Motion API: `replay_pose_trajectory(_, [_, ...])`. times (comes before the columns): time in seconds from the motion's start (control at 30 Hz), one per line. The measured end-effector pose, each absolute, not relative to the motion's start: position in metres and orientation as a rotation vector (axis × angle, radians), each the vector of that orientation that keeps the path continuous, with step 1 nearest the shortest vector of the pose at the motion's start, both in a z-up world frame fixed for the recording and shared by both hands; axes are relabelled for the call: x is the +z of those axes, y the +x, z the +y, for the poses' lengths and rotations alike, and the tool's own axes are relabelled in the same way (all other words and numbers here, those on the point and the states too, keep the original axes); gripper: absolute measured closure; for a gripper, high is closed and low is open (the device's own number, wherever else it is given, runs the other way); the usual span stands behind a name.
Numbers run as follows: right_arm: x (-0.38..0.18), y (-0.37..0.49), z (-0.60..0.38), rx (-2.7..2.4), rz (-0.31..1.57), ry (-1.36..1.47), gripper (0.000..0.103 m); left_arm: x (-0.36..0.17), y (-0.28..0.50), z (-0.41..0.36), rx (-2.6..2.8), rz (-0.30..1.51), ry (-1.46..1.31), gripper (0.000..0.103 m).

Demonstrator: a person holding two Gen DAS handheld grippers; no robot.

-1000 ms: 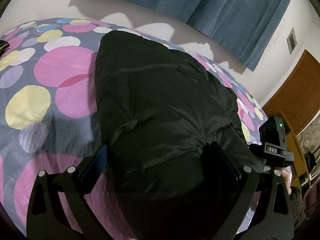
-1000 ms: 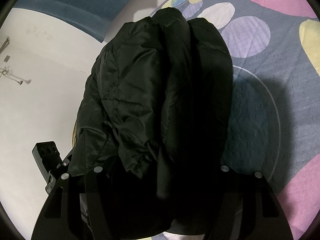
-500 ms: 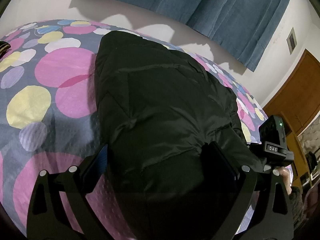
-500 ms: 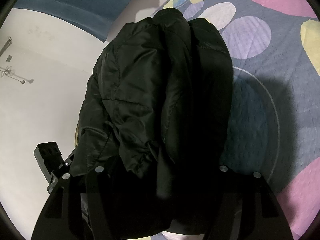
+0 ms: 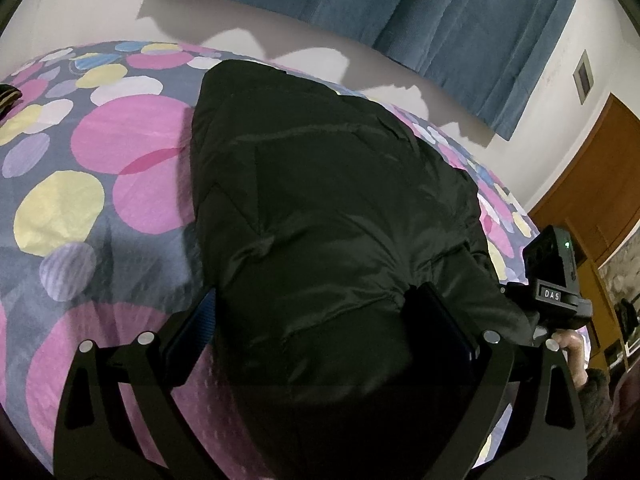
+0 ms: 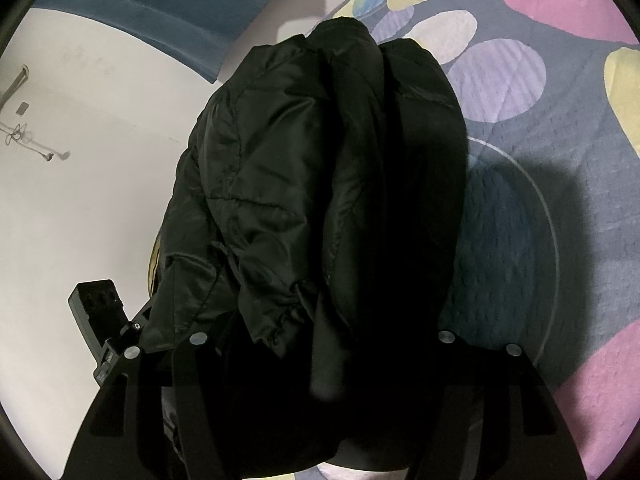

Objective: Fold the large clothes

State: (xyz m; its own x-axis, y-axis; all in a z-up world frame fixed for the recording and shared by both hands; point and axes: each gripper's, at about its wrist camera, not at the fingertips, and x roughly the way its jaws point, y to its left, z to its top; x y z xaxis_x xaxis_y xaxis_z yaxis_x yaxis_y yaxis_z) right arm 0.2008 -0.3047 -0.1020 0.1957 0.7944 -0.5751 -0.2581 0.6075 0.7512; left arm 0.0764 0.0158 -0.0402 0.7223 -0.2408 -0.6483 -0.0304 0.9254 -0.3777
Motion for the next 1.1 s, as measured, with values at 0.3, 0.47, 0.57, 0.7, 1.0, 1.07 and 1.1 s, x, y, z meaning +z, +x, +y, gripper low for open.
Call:
replay_pose_trajectory(0.3, [-0.100,0.194,-0.305,0.745,1.130,0.563,0.030,-0.040,0.071,0.020,-0.096,0.784,-0.440,0.006])
replay_pose_trajectory(0.47, [-0.099,0.193,-0.307,0.712,1.120,0.579,0.028,-0.036,0.068,0.018,-0.072,0.782,-0.425,0.006])
replay_pose_trajectory(0.57, [-0.100,0.193,-0.308,0.697,1.112,0.587,0.026,-0.032,0.064,0.012,-0.046,0.769,-0.388,0.006])
replay_pose_trajectory(0.7, [-0.098,0.187,-0.308,0.668,1.097,0.596,0.024,-0.028,0.061,0.007,-0.010,0.758,-0.355,0.006])
replay_pose_trajectory(1.0, [-0.091,0.175,-0.323,0.630,1.067,0.591,0.022,-0.019,0.045,0.003,0.029,0.744,-0.334,0.006])
replay_pose_trajectory(1.07, [-0.087,0.171,-0.326,0.620,1.054,0.582,0.022,-0.015,0.039,0.002,0.040,0.740,-0.332,0.006])
replay_pose_trajectory(1.1, [-0.084,0.168,-0.328,0.610,1.044,0.569,0.022,-0.014,0.037,0.001,0.044,0.737,-0.329,0.006])
